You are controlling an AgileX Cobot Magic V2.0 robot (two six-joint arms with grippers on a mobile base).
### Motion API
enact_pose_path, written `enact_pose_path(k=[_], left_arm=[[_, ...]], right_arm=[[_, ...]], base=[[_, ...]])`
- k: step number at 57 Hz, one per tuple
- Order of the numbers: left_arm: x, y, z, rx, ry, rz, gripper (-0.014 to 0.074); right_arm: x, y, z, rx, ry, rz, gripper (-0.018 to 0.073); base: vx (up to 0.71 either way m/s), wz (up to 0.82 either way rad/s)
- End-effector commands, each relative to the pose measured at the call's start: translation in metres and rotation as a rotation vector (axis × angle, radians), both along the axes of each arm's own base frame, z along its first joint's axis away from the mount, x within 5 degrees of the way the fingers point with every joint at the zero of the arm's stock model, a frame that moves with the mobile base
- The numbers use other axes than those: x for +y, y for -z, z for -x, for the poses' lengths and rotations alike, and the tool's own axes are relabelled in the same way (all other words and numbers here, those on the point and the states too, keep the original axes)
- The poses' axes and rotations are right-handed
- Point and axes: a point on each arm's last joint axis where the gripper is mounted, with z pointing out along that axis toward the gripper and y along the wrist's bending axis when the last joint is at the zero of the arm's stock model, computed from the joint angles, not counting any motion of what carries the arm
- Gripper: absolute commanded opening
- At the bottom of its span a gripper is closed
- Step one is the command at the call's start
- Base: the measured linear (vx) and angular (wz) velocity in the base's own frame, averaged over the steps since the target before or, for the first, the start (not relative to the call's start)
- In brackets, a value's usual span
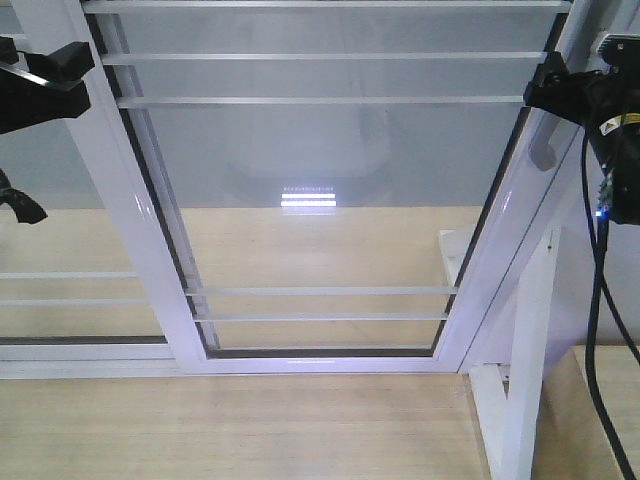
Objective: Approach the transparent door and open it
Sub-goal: 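Grasp the vertical silver handle with the right gripper and pull it sideways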
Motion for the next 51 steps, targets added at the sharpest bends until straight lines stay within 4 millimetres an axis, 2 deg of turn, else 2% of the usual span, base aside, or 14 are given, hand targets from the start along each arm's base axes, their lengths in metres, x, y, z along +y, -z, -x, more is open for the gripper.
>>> enact_pose_path(k=[1,13,18,23,39,45,51], left_arm=[[0.001,-0.024,0.002,-0.13,-0.018,0.033,0.0565],[0.001,-0.024,0.002,-0.13,-0.018,0.033,0.0565],[0.001,-0.024,0.002,-0.13,-0.018,0.033,0.0565],[0.001,-0.024,0.002,-0.13,-0.018,0.033,0.0565],[0.001,-0.024,0.002,-0.13,-0.018,0.034,0.0565],[0.001,-0.024,0.002,-0.13,-0.018,0.034,0.0565],[0.001,-0.024,0.002,-0.13,-0.018,0.034,0.0565]], right_arm=[[-0.001,-0.035,-0.005,-0.145,-0.009,0.038,0.0585],[0.002,-0.034,-0.017,-0.128,-0.053,0.078,0.0579],[0.001,-0.034,-0.018,-0.127,-0.046,0.072,0.0544],[0.0,-0.034,-0.018,-0.128,-0.037,0.062,0.0463],[0.002,-0.033,-0.017,-0.12,-0.042,0.062,0.0081],[0.004,-0.032,-0.017,-0.106,-0.058,0.069,0.0023],[0.008,-0.032,-0.017,-0.107,-0.067,0.069,0.0029]], base=[[0.0,0.0],[0.0,0.0],[0.0,0.0],[0.0,0.0],[0.0,0.0],[0.0,0.0],[0.0,0.0]])
